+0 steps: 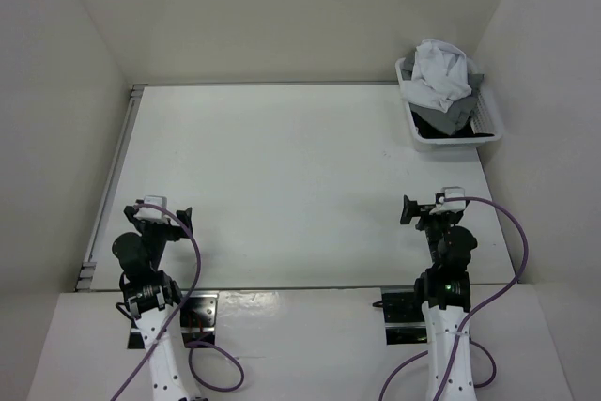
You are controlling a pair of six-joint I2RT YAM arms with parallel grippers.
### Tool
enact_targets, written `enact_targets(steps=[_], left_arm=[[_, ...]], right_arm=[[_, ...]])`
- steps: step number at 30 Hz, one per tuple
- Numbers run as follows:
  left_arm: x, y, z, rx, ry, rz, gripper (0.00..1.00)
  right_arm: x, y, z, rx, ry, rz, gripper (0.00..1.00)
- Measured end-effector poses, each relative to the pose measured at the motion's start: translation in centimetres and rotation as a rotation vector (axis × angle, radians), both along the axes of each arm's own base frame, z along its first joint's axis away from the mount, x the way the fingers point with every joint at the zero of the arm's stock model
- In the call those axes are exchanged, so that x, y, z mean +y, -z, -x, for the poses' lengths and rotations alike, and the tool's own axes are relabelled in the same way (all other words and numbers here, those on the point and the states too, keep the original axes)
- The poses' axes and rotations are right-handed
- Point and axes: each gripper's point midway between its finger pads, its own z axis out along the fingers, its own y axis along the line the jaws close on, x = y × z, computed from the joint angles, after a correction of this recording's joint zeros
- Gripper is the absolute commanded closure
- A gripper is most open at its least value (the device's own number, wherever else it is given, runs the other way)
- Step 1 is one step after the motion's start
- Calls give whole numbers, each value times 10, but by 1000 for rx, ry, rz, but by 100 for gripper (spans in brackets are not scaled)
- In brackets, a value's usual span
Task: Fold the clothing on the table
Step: Grab the skirt from the pile
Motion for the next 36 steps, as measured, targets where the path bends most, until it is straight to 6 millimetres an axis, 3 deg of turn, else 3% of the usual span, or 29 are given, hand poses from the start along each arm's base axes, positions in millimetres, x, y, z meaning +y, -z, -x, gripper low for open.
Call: enact_targets(steps=[15, 18, 21, 26, 29, 31, 33, 36], left_arm=[[0, 0, 0, 0, 0, 0, 0], [0, 0, 0, 0, 0, 1, 0], [0, 0, 0, 0, 0, 0, 0], [0, 0, 0, 0, 0, 1, 0], [-2, 0, 0, 0, 11, -1, 0], [-3, -1, 0, -2, 14, 10, 0], [-5, -8, 0, -14, 14, 30, 0], [-7, -45, 0, -98, 18, 17, 0]], right_arm=[[6, 0, 0, -1, -37, 7, 1], [7, -11, 1, -23, -39, -6, 1], [-3, -44, 2, -102, 27, -14, 1], [-19, -119, 16, -273, 126, -28, 1], [-23, -167, 17, -261, 158, -74, 1], [-32, -203, 0, -202, 203, -118, 1], [-43, -239, -30, -143, 251, -153, 1], [-57, -262, -86, -7, 307, -179, 1]])
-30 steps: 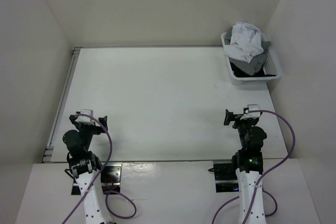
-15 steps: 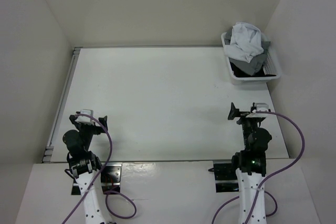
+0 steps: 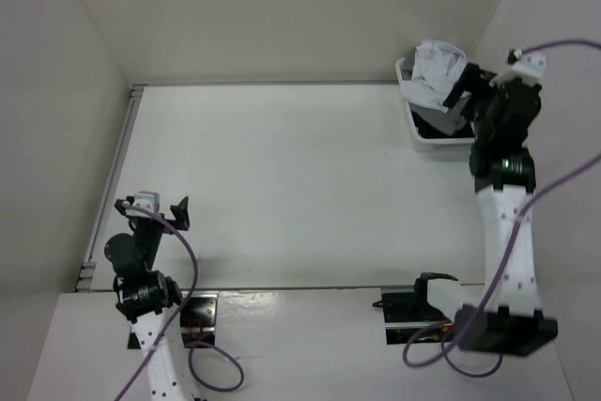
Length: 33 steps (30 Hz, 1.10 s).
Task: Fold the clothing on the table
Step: Grab the skirt from the pile
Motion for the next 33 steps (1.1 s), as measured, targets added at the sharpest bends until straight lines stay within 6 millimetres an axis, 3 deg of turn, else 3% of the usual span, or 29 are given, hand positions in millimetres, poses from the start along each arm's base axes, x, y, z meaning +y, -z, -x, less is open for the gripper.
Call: enact_targets(steps=[1, 3, 6, 9, 11, 12, 16, 18, 21, 25, 33], left_arm=[[0, -16, 1, -33, 0, -15, 0], [-1, -54, 1, -87, 1, -45, 0], [9, -108, -16, -68, -7, -45, 0], [29, -147, -53, 6, -30, -26, 0], [43, -170, -84, 58, -42, -9, 0], [51, -182, -101, 77, -51, -2, 0], [79, -197, -166, 200, -111, 36, 0], [92, -191, -187, 263, -173, 53, 0], [107, -165, -195, 380, -266, 70, 0], [112, -118, -182, 580, -292, 62, 0], [102, -47, -155, 845, -264, -52, 0]], right_arm=[[-3, -1, -19, 52, 6, -11, 1], [-9, 16, -54, 179, 10, -26, 1], [-9, 63, -91, 384, -44, -11, 1], [-6, 119, -103, 573, -101, 23, 1], [-7, 141, -106, 662, -110, 56, 1], [-7, 147, -111, 693, -116, 78, 1], [-13, 148, -137, 711, -131, 136, 1], [-19, 143, -150, 702, -138, 150, 1], [-33, 141, -168, 688, -130, 148, 1], [-57, 149, -196, 677, -109, 136, 1], [-86, 204, -254, 689, -126, 83, 1]])
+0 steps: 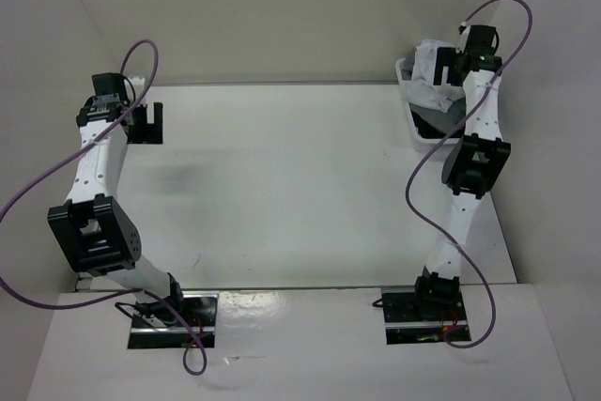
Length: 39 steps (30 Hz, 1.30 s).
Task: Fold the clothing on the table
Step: Grab the skirt from the pile
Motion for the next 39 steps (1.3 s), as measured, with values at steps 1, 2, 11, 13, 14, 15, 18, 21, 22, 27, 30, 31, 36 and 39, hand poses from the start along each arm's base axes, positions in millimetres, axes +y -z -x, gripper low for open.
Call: enact_targets(steps=[1, 2, 11, 13, 14, 15, 18, 21, 22, 27, 30, 31, 36, 39], left_arm=[[-1, 6, 3, 19, 5, -10, 0], [0, 12, 6, 40, 13, -28, 0], [26, -8, -9, 13, -25, -162, 0], [30, -15, -16, -3, -34, -181, 0], [31, -18, -19, -9, -38, -187, 0], [32, -21, -21, -14, -39, -195, 0], [37, -36, -29, -37, -39, -227, 0], [44, -60, -44, -78, -51, -258, 0], [46, -69, -49, -97, -55, -270, 0], [53, -121, -69, -201, -73, -326, 0], [57, -167, -86, -307, -96, -355, 0], [58, -188, -92, -352, -106, -365, 0], [58, -272, -113, -607, -148, -417, 0], [49, -271, -108, -588, -132, -414, 0]], right_arm=[[-2, 2, -8, -8, -3, -3, 1], [-4, 4, -19, -25, -6, -4, 1], [7, 30, -51, -38, -46, 36, 5], [14, 40, -54, -22, -62, 40, 9], [18, 48, -55, -10, -69, 39, 11], [20, 55, -56, 1, -73, 38, 13], [26, 76, -59, 30, -87, 39, 34], [22, 89, -60, 49, -82, 48, 82], [20, 89, -60, 48, -82, 48, 98], [14, 79, -58, 29, -65, 33, 100], [12, 69, -52, 30, -70, 12, 100], [11, 62, -49, 30, -72, 6, 100], [18, -12, -30, -55, -110, -32, 100], [35, -91, -14, -184, -157, -36, 100]])
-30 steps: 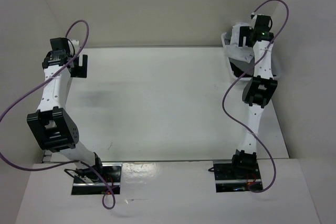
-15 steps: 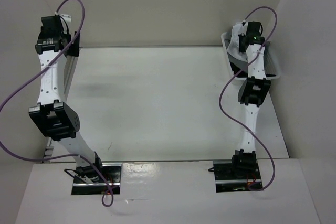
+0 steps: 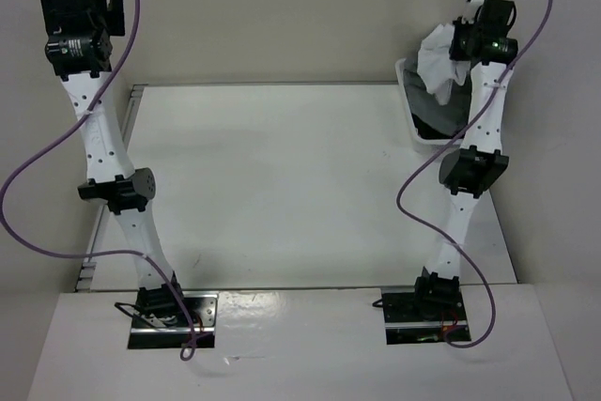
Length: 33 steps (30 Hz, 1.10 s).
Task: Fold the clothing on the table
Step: Grab the skirt from the pile, then move the skirt to the center of the board, then flatten the skirt out
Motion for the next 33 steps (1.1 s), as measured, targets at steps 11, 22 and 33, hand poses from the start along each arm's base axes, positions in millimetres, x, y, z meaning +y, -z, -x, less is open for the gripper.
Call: enact_targets(steps=[11, 22, 33], left_arm=[[-16, 69, 17, 214, 67, 192, 0], [-42, 98, 31, 346, 281, 321, 0], [-135, 303, 183, 809, 473, 477, 0]], right_arm=[[212, -168, 92, -276, -486, -29, 31], [272, 30, 129, 232, -628, -68, 5], [286, 146, 192, 496, -625, -16, 7]])
